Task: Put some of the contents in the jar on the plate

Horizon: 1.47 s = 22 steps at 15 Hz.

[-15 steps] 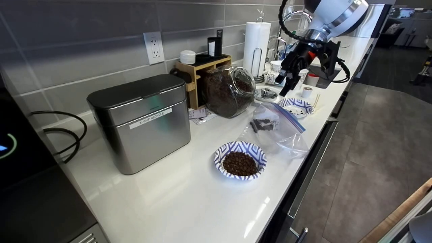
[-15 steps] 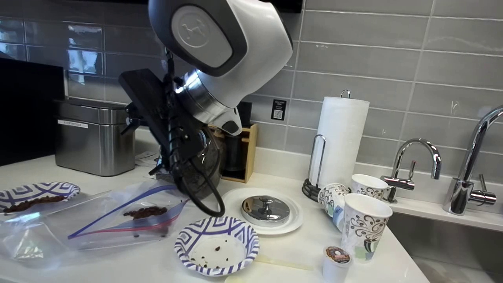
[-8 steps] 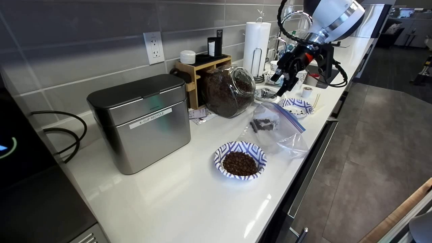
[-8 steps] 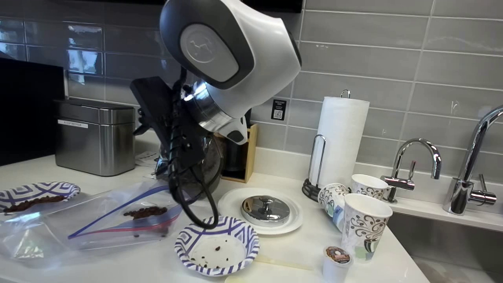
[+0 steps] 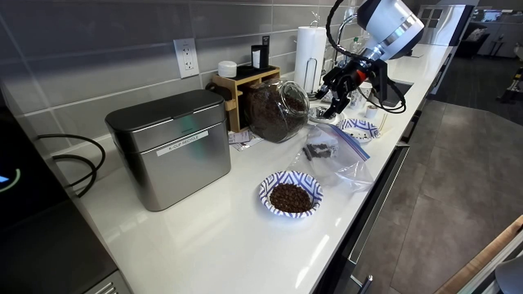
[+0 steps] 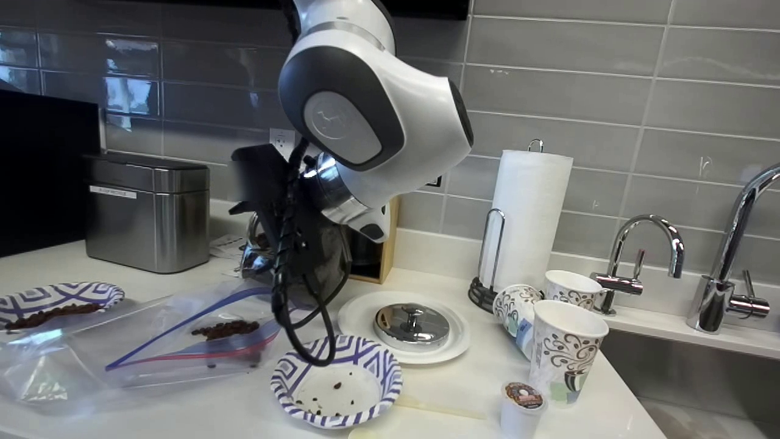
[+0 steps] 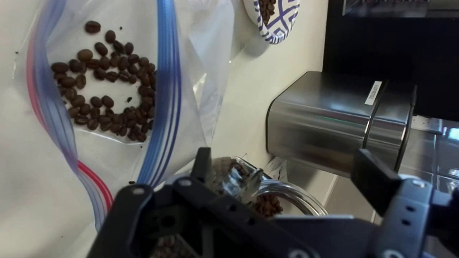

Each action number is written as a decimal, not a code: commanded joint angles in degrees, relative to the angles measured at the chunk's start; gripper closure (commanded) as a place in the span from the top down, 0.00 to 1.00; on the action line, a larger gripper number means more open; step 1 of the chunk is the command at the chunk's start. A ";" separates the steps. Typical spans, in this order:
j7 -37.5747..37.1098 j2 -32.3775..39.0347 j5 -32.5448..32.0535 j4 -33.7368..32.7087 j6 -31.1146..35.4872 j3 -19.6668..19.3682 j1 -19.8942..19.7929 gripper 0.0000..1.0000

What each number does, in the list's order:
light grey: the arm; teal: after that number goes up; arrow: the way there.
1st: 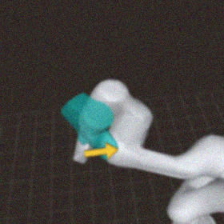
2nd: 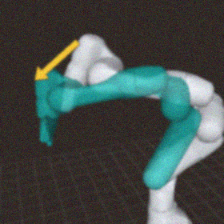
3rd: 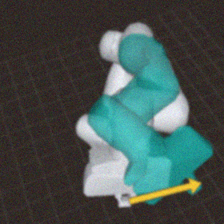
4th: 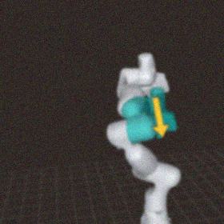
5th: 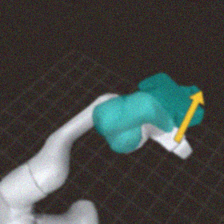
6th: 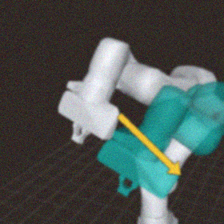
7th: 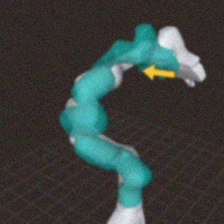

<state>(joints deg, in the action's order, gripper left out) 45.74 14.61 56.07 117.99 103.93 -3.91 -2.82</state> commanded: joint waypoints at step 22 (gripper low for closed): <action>-1.59 11.78 3.46 -11.65 -8.80 2.99 -2.70 0.45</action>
<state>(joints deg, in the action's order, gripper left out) 45.27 24.93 59.15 107.97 96.82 -1.41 -4.85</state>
